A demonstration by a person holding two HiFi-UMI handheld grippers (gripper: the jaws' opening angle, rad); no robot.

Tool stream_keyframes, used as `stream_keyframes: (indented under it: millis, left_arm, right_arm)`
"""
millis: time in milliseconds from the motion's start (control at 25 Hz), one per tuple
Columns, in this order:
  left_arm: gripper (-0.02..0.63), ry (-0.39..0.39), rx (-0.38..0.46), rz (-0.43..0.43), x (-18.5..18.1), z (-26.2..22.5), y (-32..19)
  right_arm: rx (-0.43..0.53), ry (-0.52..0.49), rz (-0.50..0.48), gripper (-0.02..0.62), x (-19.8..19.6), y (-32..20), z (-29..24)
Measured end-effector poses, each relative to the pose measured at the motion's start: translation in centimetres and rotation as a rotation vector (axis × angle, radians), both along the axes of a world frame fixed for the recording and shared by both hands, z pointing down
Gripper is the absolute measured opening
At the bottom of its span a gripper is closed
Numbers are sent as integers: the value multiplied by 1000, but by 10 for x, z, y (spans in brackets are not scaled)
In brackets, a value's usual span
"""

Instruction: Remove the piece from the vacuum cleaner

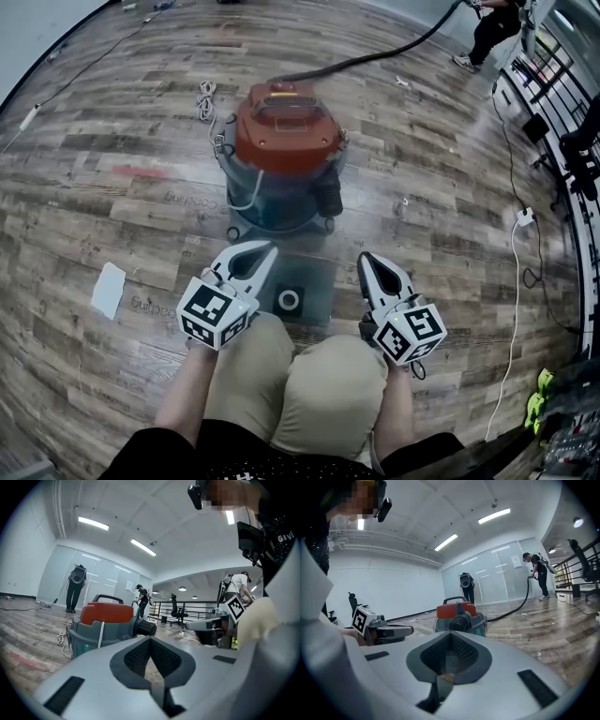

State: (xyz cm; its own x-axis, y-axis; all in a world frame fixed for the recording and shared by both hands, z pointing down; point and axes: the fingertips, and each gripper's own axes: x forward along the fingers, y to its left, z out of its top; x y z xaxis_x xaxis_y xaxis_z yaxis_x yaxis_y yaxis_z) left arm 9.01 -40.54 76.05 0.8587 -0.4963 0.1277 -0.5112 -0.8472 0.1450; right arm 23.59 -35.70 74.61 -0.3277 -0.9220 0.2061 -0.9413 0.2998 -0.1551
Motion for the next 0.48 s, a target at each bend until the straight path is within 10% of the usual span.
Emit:
stream_keyframes:
  millis: [480]
  left_arm:
    - [8, 8, -9, 8, -3, -2, -5]
  right_arm:
    - [8, 30, -23, 11, -7, -3, -6]
